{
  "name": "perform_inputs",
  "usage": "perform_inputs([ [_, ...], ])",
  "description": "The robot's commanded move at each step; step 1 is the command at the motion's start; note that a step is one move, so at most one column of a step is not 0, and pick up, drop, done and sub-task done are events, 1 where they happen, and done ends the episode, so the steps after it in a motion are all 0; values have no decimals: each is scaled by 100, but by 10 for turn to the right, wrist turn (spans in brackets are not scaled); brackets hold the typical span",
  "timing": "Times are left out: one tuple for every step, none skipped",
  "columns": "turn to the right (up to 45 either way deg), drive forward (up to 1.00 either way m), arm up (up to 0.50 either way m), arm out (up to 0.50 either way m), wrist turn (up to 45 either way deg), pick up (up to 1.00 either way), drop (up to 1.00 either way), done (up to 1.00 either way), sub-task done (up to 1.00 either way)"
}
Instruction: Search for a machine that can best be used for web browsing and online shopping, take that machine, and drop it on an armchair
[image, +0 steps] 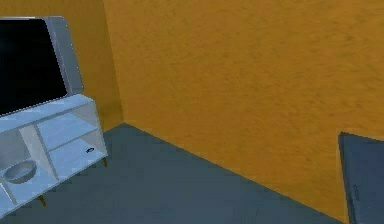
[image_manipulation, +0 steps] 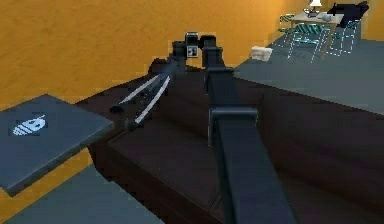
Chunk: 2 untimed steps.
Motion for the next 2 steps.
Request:
perform_inputs([
  [0,0,0,-48,0,0,0,0,0],
  [-450,0,0,0,0,0,0,0,0],
])
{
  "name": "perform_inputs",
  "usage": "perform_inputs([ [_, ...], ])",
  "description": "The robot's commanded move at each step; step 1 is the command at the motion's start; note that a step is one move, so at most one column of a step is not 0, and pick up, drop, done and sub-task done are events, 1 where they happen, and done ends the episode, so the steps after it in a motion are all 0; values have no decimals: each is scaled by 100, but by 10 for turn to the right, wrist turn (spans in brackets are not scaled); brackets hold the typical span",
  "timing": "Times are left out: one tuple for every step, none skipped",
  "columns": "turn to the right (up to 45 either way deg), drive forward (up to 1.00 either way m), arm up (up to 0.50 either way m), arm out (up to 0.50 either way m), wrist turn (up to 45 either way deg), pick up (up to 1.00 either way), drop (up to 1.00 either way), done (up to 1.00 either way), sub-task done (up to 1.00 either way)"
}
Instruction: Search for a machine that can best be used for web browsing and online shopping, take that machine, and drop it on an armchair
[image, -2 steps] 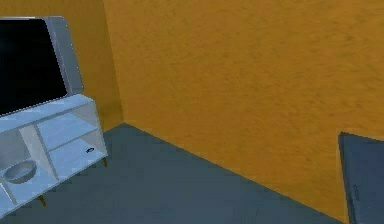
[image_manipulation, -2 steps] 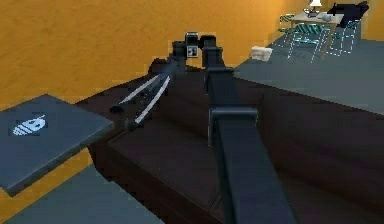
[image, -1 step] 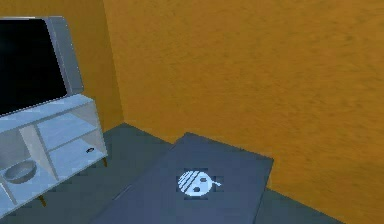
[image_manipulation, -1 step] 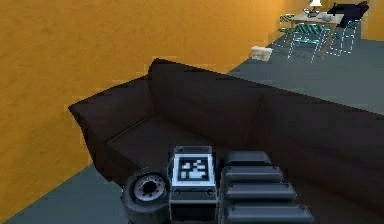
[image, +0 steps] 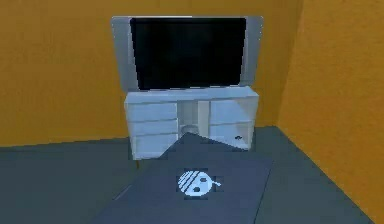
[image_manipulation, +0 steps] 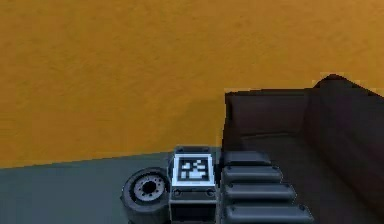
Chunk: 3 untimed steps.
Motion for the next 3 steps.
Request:
perform_inputs([
  [-450,0,0,0,0,0,0,0,0],
  [-450,0,0,0,0,0,0,0,0],
  [-60,0,0,0,0,0,0,0,0],
])
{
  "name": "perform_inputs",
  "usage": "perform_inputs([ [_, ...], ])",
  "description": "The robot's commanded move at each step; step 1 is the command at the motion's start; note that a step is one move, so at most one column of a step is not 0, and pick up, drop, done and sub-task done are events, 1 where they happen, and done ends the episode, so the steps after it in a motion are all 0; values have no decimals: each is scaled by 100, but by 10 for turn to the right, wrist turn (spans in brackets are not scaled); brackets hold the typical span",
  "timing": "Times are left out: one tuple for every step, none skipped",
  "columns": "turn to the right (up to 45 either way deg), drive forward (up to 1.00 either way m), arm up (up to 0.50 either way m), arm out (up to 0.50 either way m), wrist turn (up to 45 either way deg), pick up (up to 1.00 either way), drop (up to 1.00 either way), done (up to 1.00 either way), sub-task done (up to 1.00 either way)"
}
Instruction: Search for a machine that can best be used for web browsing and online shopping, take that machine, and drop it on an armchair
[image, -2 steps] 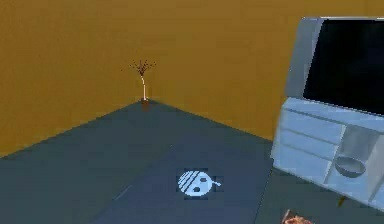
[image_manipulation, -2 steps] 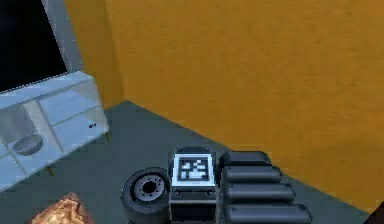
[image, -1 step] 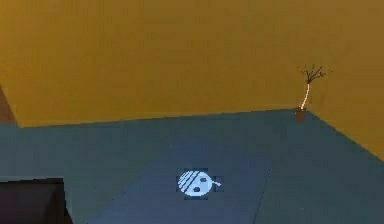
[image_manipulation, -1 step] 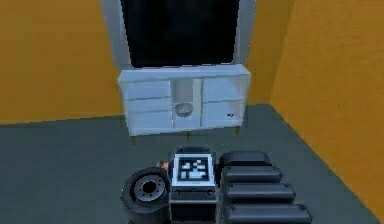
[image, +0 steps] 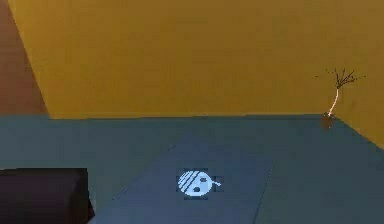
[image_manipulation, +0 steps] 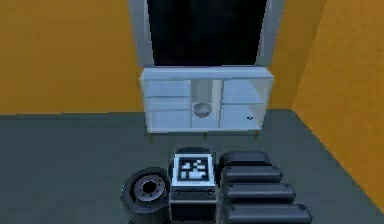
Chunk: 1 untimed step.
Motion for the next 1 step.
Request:
perform_inputs([
  [0,100,0,0,0,0,0,0,0],
])
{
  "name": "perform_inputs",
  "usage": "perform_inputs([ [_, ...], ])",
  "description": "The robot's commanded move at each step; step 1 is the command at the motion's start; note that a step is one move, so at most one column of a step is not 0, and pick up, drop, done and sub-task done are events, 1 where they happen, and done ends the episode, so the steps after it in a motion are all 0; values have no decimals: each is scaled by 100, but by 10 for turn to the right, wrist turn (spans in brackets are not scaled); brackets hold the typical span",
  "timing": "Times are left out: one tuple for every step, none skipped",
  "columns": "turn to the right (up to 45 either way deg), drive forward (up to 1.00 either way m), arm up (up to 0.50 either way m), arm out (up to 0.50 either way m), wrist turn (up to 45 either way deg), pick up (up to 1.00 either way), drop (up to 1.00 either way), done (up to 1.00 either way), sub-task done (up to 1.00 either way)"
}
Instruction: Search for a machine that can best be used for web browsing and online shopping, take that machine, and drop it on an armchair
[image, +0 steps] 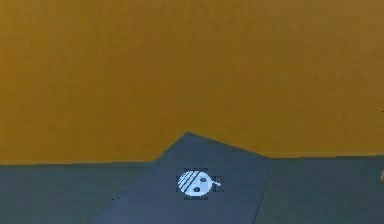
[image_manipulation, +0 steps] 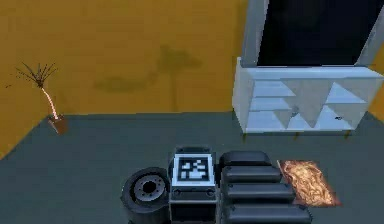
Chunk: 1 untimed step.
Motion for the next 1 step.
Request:
perform_inputs([
  [-210,0,0,0,0,0,0,0,0],
])
